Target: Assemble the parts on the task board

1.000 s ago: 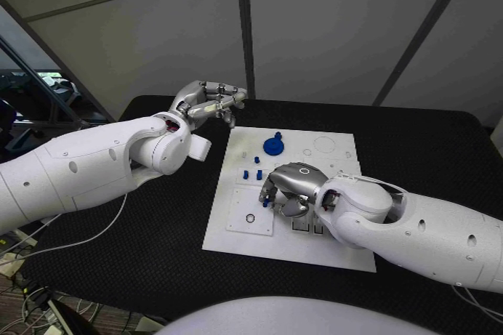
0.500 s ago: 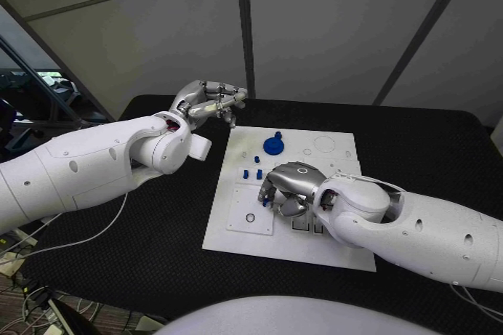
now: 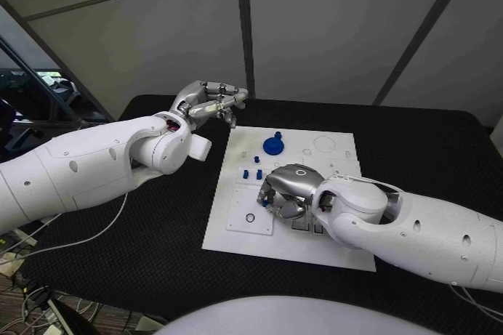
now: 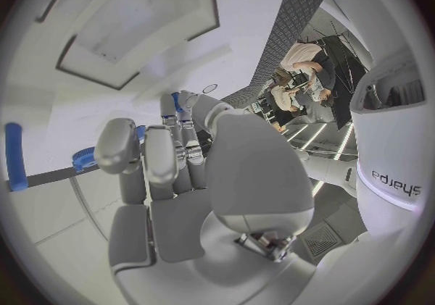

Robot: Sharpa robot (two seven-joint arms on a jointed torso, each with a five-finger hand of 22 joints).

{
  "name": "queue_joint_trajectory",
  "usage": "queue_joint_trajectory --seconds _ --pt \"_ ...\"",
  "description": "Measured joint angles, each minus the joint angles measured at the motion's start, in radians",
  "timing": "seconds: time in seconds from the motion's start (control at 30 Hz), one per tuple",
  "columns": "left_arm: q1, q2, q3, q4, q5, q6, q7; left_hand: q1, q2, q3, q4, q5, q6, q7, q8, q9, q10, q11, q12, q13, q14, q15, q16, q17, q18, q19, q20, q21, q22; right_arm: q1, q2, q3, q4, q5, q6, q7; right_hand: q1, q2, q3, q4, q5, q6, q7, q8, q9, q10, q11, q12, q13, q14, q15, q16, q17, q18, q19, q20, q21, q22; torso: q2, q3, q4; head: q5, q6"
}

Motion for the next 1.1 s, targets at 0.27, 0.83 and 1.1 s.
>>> queue_joint_trajectory --seconds 0.27,0.83,1.1 --pt "0.000 0.000 0.000 -0.002 0.000 0.005 -0.008 0.000 0.000 0.000 0.000 0.000 0.000 0.000 0.000 0.000 -0.004 0.004 0.000 0.000 -0.003 0.003 0.000 0.000 0.000 0.000 0.000 0.000 0.000 -0.003 -0.007 -0.004 0.002 -0.005 -0.022 0.000 -0.029 -0.029 -0.055 0.013 -0.003 -0.137 0.017 0.000 -0.002 -0.140 0.029 -0.013 -0.049 0.002 0.026 -0.051 -0.080 0.000 -0.075 0.028 -0.077 -0.103 0.000 0.0004 0.0000 0.000 0.004" --pt "-0.001 0.003 -0.001 -0.016 0.000 0.014 -0.021 0.000 0.000 0.000 0.000 0.000 0.000 0.000 0.000 0.000 -0.004 0.004 0.000 0.000 -0.003 0.003 0.000 -0.001 0.000 0.000 0.000 0.000 -0.001 -0.009 -0.123 0.008 0.109 -0.003 -0.180 0.014 -0.023 -0.023 -0.113 0.022 0.012 -0.115 0.006 0.010 0.006 -0.137 0.022 0.053 -0.053 0.002 0.026 -0.045 -0.098 0.000 -0.069 0.023 -0.077 -0.103 0.000 0.0018 -0.0019 -0.014 0.018" --pt "-0.003 0.003 -0.005 -0.021 0.000 0.017 -0.023 0.000 0.000 0.000 0.000 0.000 0.000 0.000 0.000 0.000 -0.004 0.004 0.000 0.000 -0.003 0.003 0.000 -0.001 0.000 0.000 0.000 0.000 -0.001 0.020 -0.209 0.096 0.127 0.019 -0.180 0.002 -0.041 -0.042 -0.242 0.066 -0.006 -0.146 0.007 0.002 0.002 -0.189 0.025 0.073 -0.057 0.002 0.026 -0.077 -0.157 0.010 -0.102 0.026 -0.130 -0.159 -0.003 0.0015 -0.0044 -0.031 0.031"
